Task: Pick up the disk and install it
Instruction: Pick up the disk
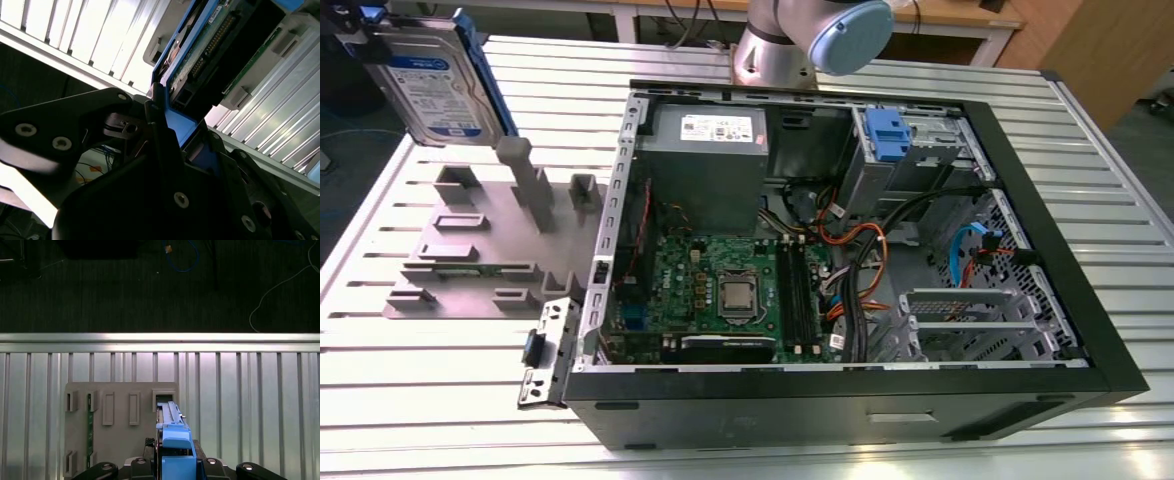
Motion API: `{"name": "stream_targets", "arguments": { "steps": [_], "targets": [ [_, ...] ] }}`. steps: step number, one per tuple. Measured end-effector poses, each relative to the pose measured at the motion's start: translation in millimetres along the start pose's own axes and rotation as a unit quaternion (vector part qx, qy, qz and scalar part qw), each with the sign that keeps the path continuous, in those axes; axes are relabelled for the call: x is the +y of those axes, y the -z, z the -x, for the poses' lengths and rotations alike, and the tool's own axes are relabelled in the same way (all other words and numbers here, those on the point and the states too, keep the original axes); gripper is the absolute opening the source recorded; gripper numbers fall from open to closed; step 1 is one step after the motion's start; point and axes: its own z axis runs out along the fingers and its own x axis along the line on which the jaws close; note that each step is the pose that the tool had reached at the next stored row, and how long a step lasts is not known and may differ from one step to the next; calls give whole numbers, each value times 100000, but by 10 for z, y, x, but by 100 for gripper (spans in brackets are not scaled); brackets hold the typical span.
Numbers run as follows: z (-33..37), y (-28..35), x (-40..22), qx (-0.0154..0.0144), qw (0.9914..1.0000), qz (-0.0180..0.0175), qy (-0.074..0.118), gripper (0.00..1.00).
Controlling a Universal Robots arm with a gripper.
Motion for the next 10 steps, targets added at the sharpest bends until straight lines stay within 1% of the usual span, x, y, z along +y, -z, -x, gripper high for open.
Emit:
{"name": "stream_targets", "arguments": {
  "steps": [10],
  "targets": [
    [1,33,1,-1,100000,-4,-1,36]
  ]
}}
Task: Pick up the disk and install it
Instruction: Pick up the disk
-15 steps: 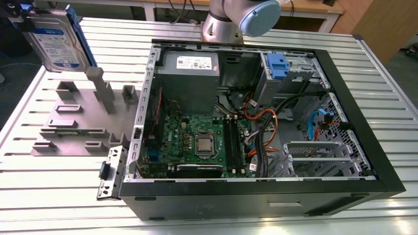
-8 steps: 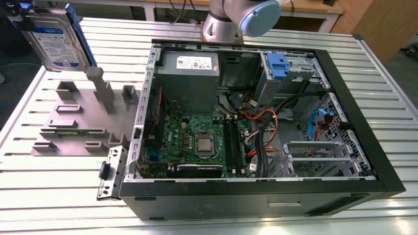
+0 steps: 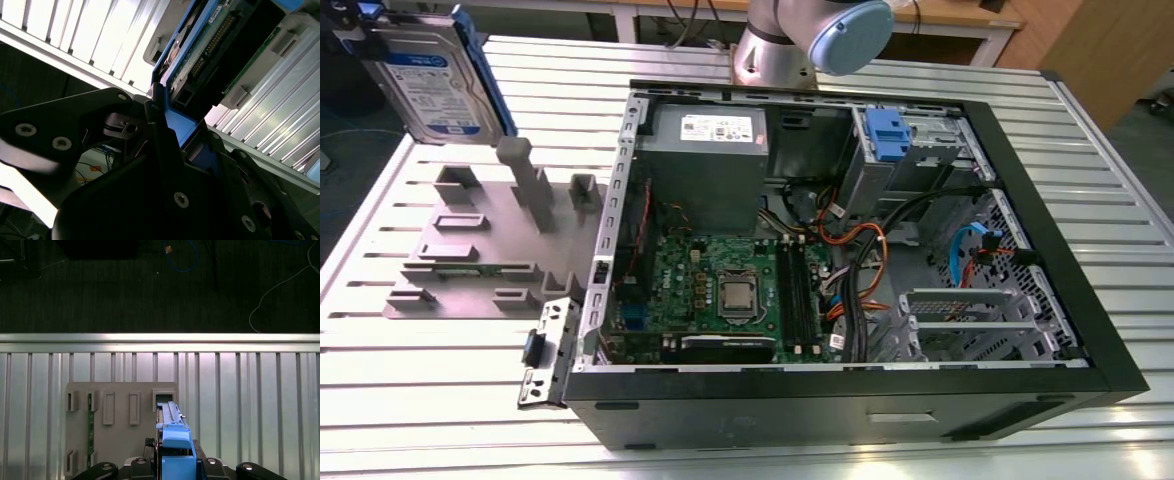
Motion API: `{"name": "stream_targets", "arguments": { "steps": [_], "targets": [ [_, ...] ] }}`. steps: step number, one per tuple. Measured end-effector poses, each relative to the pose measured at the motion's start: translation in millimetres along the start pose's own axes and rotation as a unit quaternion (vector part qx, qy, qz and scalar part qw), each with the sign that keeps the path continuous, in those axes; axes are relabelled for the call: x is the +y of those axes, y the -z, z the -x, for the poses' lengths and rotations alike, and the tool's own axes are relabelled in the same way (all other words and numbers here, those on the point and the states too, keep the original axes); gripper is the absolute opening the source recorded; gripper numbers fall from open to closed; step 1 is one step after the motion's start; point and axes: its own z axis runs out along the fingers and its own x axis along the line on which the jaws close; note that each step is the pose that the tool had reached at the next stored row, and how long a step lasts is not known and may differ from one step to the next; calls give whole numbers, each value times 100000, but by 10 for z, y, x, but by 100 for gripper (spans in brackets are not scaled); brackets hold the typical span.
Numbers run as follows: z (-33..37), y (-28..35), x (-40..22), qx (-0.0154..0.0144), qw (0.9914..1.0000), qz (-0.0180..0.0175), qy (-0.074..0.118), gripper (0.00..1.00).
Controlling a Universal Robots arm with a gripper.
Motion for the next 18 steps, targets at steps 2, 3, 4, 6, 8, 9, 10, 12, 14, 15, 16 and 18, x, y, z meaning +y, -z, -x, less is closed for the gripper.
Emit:
{"name": "stream_targets", "arguments": {
  "steps": [2,3,4,6,8,9,10,12,14,15,16,18],
  "targets": [
    [0,6,0,0,100000,-2,1,36],
    [0,10,0,-1,100000,1,-1,36],
    [0,13,0,-1,100000,-4,1,36],
    [1,20,1,0,100000,0,-1,36],
    [1,28,1,0,100000,0,-2,36],
    [1,31,1,-2,100000,-4,1,36],
    [1,34,1,-1,100000,-3,1,36],
    [1,40,1,-2,100000,-3,3,36],
    [1,46,1,1,100000,0,1,36],
    [1,48,2,0,100000,-1,1,36],
    [1,52,2,1,100000,2,-1,36],
    [2,58,2,2,100000,3,1,36]
  ]
}}
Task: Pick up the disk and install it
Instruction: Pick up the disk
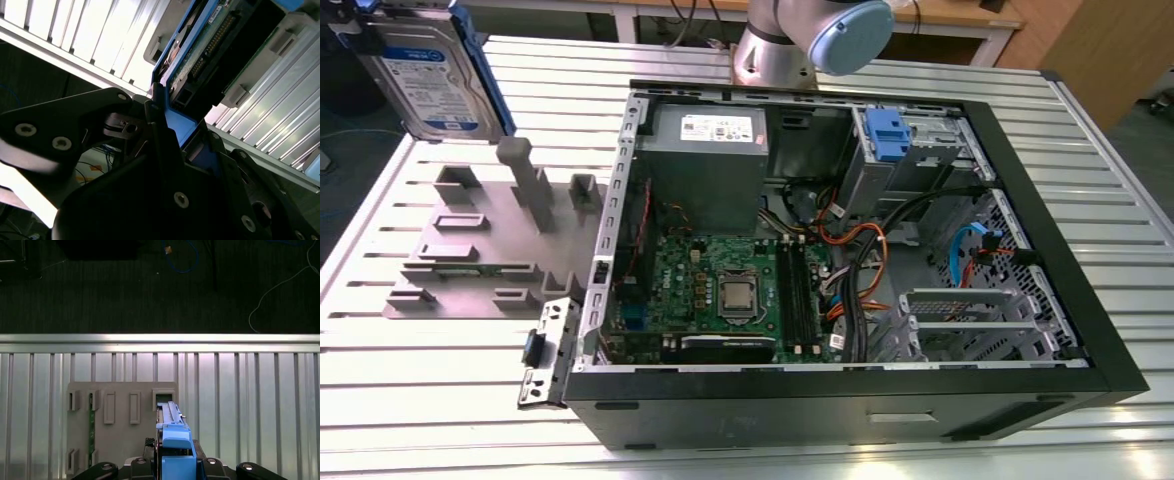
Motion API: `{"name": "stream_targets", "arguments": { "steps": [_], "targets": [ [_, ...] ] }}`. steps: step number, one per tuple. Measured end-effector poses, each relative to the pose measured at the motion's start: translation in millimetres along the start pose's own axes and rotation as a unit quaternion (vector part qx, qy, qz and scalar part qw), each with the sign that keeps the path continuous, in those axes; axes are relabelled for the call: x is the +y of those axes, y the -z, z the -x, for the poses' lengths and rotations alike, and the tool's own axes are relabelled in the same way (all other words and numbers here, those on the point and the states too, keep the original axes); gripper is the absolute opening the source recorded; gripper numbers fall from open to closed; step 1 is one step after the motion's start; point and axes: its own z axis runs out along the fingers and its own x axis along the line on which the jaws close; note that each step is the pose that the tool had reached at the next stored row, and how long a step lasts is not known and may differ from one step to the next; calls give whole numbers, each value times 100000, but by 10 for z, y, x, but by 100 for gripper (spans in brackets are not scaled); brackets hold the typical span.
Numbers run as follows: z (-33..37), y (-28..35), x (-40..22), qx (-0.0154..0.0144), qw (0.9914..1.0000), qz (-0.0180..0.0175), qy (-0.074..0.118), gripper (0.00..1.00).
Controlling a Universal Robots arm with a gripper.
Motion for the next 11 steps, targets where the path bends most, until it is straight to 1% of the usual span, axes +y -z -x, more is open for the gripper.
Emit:
{"name": "stream_targets", "arguments": {
  "steps": [11],
  "targets": [
    [1,32,1,-1,100000,-2,-1,36]
  ]
}}
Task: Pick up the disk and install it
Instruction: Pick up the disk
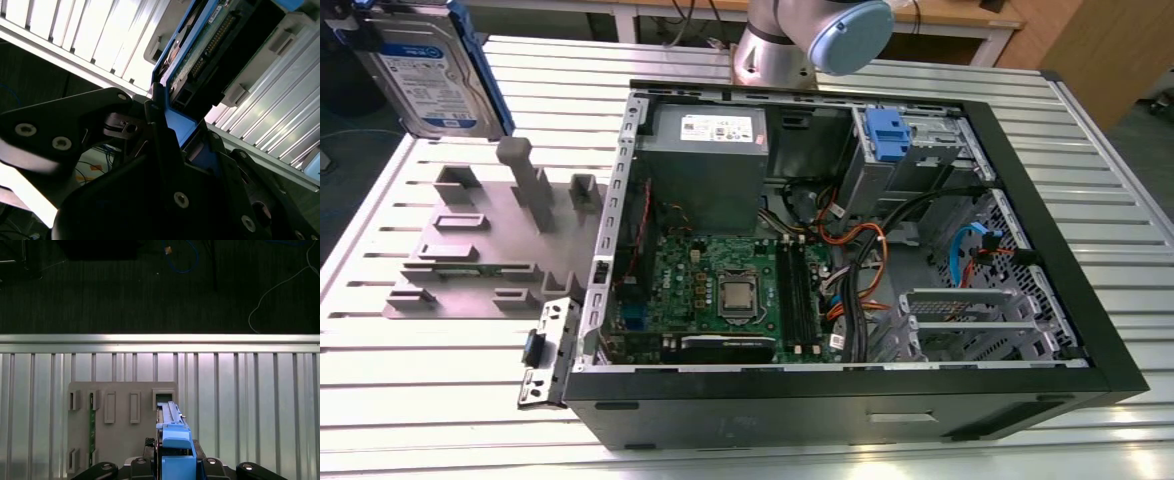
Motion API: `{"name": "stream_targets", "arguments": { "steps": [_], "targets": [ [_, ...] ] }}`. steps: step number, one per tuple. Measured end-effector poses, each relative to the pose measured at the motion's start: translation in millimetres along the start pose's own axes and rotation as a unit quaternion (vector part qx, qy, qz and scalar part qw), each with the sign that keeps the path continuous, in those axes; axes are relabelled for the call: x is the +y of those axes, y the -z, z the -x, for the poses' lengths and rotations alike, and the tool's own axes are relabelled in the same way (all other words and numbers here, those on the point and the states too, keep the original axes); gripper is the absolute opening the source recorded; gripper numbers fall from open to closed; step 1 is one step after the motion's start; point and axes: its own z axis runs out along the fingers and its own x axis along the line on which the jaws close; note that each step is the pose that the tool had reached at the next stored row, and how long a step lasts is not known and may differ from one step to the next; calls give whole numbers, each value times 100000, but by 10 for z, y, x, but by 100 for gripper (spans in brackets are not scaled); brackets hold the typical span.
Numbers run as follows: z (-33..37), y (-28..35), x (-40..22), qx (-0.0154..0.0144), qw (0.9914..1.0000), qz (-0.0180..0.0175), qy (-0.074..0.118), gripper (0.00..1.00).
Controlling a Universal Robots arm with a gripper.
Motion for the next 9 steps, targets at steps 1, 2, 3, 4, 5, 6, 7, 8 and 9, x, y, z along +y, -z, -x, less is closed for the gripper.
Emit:
{"name": "stream_targets", "arguments": {
  "steps": [1,2,3,4,5,6,7,8,9],
  "targets": [
    [0,3,0,0,100000,-1,0,36],
    [0,6,0,1,100000,-2,0,36],
    [0,8,0,-1,100000,-4,0,36],
    [0,11,0,-1,100000,-4,1,36],
    [0,13,0,-1,100000,-1,3,36],
    [0,17,1,1,100000,1,0,36],
    [1,20,1,2,100000,2,1,36],
    [1,24,1,0,100000,0,1,36],
    [1,27,1,-1,100000,-3,0,36]
  ]
}}
